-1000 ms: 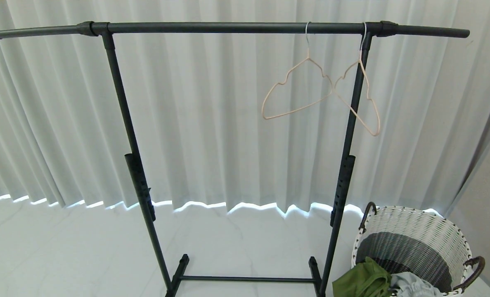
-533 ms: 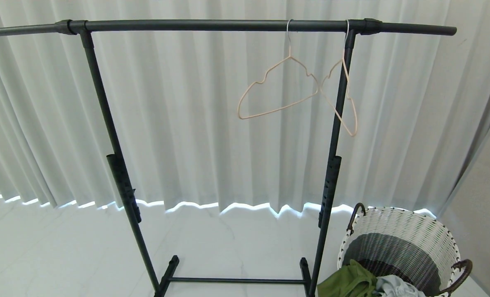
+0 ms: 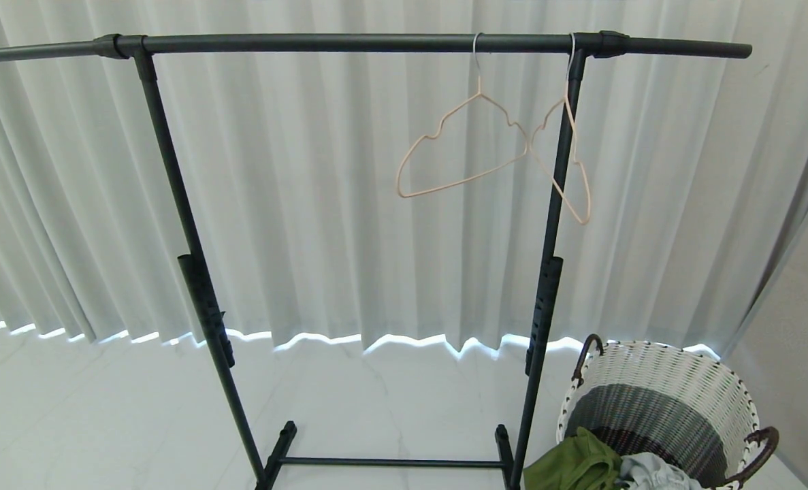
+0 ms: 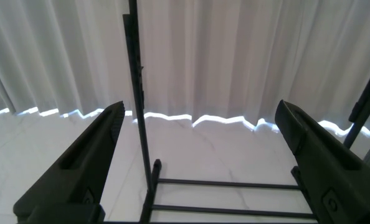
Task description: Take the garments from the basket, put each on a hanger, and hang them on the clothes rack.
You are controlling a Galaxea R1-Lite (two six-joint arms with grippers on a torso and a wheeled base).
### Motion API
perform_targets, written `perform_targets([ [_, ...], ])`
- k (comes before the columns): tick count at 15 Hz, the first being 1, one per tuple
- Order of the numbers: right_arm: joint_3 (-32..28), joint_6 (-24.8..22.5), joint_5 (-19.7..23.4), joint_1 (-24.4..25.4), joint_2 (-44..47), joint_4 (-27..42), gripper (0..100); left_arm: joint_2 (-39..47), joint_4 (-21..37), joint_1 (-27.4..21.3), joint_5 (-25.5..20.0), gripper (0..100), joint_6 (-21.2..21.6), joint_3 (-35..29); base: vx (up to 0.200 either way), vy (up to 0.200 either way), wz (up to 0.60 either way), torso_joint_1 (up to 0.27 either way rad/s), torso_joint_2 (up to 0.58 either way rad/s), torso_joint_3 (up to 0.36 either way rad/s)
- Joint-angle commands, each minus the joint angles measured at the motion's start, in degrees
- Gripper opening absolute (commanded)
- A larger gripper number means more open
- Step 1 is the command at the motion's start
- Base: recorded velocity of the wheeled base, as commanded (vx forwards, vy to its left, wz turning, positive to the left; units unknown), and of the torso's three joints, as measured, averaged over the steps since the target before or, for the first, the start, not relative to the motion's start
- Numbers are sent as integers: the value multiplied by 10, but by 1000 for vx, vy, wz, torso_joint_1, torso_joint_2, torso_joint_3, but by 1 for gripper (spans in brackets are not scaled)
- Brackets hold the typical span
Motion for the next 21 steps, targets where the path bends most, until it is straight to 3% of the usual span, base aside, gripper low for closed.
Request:
perform_targets([
  [1, -77, 8, 59, 10, 86, 0, 100, 0, 0, 0, 0, 100, 0, 0, 0, 0, 0, 0, 0, 0],
  [4, -117, -3, 59, 10, 245, -15, 100, 0, 0, 0, 0, 100, 0, 0, 0, 0, 0, 0, 0, 0],
  [6, -92, -61, 35, -5, 375, -32, 100, 0, 0, 0, 0, 100, 0, 0, 0, 0, 0, 0, 0, 0],
  [10, -23, -90, 33, -5, 484, -117, 100, 0, 1, 0, 0, 100, -1, 0, 0, 0, 0, 0, 0, 0],
  [12, -21, -163, 33, -2, 525, -128, 100, 0, 1, 0, 0, 100, -1, 0, 0, 0, 0, 0, 0, 0],
  [15, -18, -168, 33, 17, 573, -137, 100, 0, 1, 0, 1, 100, -1, 0, 0, 0, 0, 0, 0, 0],
  [18, -12, -175, 33, 22, 652, -191, 100, 0, 1, 0, 1, 100, -1, 0, 0, 0, 0, 0, 0, 0],
  [21, -7, -276, 16, 25, 752, -254, 100, 0, 0, 0, 0, 100, -1, 0, 0, 0, 0, 0, 0, 0],
])
